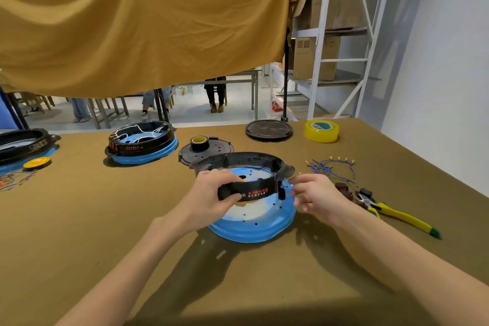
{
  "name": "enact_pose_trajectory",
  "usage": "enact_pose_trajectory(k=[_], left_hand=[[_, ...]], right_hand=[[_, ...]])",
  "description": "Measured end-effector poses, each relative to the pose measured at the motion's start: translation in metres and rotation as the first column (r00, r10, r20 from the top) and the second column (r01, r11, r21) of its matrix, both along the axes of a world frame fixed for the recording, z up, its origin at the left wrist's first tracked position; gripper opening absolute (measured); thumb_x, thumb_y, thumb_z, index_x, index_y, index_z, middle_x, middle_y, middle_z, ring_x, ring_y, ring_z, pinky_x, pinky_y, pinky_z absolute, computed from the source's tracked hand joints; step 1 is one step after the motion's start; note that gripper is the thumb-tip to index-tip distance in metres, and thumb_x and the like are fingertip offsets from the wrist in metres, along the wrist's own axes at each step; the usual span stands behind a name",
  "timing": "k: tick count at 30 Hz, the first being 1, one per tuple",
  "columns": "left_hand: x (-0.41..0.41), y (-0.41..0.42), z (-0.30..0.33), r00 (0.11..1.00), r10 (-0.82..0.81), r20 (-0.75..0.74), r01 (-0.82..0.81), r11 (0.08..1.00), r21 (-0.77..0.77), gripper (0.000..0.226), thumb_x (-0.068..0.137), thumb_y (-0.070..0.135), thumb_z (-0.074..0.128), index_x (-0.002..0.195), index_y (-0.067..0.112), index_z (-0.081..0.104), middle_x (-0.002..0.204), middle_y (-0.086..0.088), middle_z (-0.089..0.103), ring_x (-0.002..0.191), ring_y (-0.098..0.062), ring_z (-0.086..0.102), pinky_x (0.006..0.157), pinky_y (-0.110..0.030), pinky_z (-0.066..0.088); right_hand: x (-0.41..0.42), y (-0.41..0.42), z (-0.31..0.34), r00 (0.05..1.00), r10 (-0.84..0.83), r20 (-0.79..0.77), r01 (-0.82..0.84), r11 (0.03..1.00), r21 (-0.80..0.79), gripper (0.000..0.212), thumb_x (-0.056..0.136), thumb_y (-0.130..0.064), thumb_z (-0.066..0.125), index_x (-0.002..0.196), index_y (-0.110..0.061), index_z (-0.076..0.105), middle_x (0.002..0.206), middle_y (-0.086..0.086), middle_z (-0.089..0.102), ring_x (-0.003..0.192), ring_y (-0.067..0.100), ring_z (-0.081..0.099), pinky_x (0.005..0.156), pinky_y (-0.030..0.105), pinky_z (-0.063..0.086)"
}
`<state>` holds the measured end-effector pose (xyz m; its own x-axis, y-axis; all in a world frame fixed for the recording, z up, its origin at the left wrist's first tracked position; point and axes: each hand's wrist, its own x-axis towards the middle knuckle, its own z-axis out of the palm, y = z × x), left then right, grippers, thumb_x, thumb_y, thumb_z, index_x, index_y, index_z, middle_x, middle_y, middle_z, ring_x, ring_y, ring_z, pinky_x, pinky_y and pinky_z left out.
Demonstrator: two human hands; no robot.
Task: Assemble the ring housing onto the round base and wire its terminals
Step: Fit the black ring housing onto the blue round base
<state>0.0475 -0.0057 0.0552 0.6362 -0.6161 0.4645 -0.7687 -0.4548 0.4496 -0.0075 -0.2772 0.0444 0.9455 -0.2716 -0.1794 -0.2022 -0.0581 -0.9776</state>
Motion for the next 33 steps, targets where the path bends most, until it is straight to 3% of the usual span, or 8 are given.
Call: enact_pose_trajectory(k=[3,6,10,14,16,19,26,33], left_hand=[[-0.003,0.006,-0.018,1.000,0.003,-0.023,-0.002,0.998,0.058,0.015,0.093,0.018,0.074,0.104,0.029,0.073,0.096,0.015,0.068,0.096,-0.004,0.059,0.102,-0.044,0.041],[-0.008,0.006,-0.031,0.999,0.001,-0.036,0.001,0.998,0.060,0.020,0.092,0.021,0.075,0.104,0.038,0.072,0.097,0.019,0.069,0.099,-0.001,0.060,0.106,-0.044,0.039],[-0.014,0.006,-0.033,0.997,-0.042,-0.059,0.039,0.998,-0.057,0.020,0.091,0.025,0.073,0.109,0.031,0.078,0.102,0.022,0.073,0.103,-0.005,0.065,0.095,-0.035,0.050],[-0.011,0.014,-0.040,0.971,0.217,-0.097,-0.237,0.921,-0.309,0.018,0.101,0.035,0.058,0.111,0.038,0.073,0.119,0.027,0.061,0.124,-0.003,0.051,0.106,-0.032,0.037],[0.002,0.019,-0.041,0.877,0.378,-0.297,-0.467,0.815,-0.342,0.027,0.106,0.032,0.052,0.130,0.037,0.062,0.140,0.013,0.054,0.135,-0.007,0.043,0.115,-0.038,0.036],[0.019,0.023,-0.043,0.676,0.347,-0.650,-0.609,0.759,-0.229,0.056,0.107,0.032,0.050,0.159,0.018,0.033,0.161,-0.007,0.039,0.147,-0.023,0.039,0.119,-0.046,0.036],[0.017,0.028,-0.055,0.709,0.269,-0.652,-0.594,0.726,-0.346,0.047,0.103,0.020,0.059,0.149,0.013,0.051,0.143,-0.005,0.059,0.121,-0.012,0.053,0.092,-0.022,0.045],[0.021,0.032,-0.033,0.643,0.135,-0.754,-0.674,0.567,-0.474,0.069,0.096,0.021,0.071,0.155,0.006,0.040,0.127,-0.002,0.066,0.112,-0.018,0.056,0.104,-0.040,0.042]], right_hand=[[0.007,-0.005,-0.010,0.991,-0.129,0.039,0.133,0.982,-0.132,0.020,0.105,-0.010,0.051,0.122,-0.009,0.060,0.090,0.010,0.065,0.055,0.013,0.060,0.043,0.024,0.043],[0.010,0.003,-0.015,0.994,-0.076,0.073,0.094,0.953,-0.286,0.031,0.101,-0.038,0.060,0.122,-0.015,0.057,0.106,0.000,0.064,0.086,0.014,0.066,0.067,0.029,0.055],[0.011,0.008,-0.015,0.994,-0.056,0.090,0.089,0.905,-0.417,0.044,0.093,-0.042,0.070,0.127,-0.023,0.048,0.102,-0.012,0.058,0.096,0.009,0.062,0.078,0.032,0.053],[0.014,0.006,-0.009,0.996,-0.090,0.024,0.093,0.952,-0.292,0.045,0.097,-0.016,0.067,0.138,-0.012,0.049,0.101,0.008,0.067,0.083,0.017,0.066,0.073,0.035,0.054],[0.013,0.004,-0.005,0.996,-0.085,-0.019,0.080,0.976,-0.205,0.050,0.097,-0.006,0.065,0.143,-0.008,0.046,0.102,0.015,0.068,0.077,0.018,0.063,0.067,0.032,0.053],[0.009,-0.002,-0.006,0.997,-0.058,-0.054,0.055,0.997,-0.061,0.058,0.095,0.005,0.062,0.148,-0.002,0.042,0.108,0.026,0.070,0.082,0.025,0.063,0.082,0.040,0.056],[-0.003,-0.003,-0.003,0.999,0.010,-0.043,-0.009,1.000,0.027,0.050,0.099,0.010,0.048,0.148,0.000,0.042,0.100,0.025,0.074,0.082,0.030,0.077,0.078,0.040,0.062],[-0.006,-0.009,0.006,0.983,0.130,0.127,-0.138,0.989,0.058,0.044,0.100,0.008,0.048,0.132,-0.021,0.057,0.108,0.003,0.079,0.096,0.028,0.077,0.068,0.032,0.062]])
